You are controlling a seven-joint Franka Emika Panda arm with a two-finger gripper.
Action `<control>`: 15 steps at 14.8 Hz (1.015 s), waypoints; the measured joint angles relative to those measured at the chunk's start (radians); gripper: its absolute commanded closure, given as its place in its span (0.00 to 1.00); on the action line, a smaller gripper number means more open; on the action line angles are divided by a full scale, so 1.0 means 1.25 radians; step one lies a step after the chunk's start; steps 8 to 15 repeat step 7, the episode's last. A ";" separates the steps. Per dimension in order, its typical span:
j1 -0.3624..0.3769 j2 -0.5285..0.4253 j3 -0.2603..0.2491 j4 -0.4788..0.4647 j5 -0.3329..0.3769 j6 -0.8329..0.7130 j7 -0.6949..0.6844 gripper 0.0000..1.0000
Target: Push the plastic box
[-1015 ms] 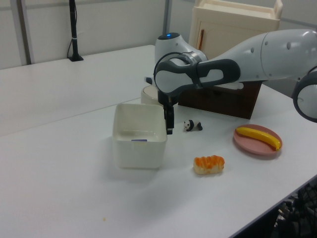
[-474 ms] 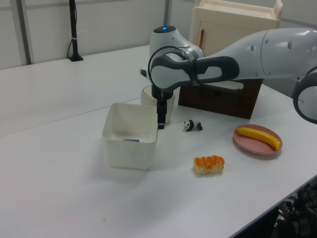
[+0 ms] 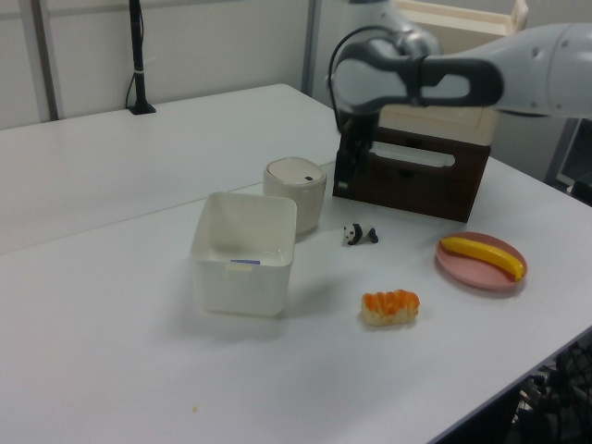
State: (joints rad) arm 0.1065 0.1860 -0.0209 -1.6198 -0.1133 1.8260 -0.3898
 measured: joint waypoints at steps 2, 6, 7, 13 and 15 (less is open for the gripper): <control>-0.039 -0.031 0.024 0.000 0.000 -0.034 0.112 0.00; -0.062 -0.050 0.035 -0.002 0.000 -0.053 0.244 0.00; -0.062 -0.049 0.035 -0.005 0.000 -0.053 0.258 0.00; -0.062 -0.049 0.035 -0.005 0.000 -0.053 0.258 0.00; -0.062 -0.049 0.035 -0.005 0.000 -0.053 0.258 0.00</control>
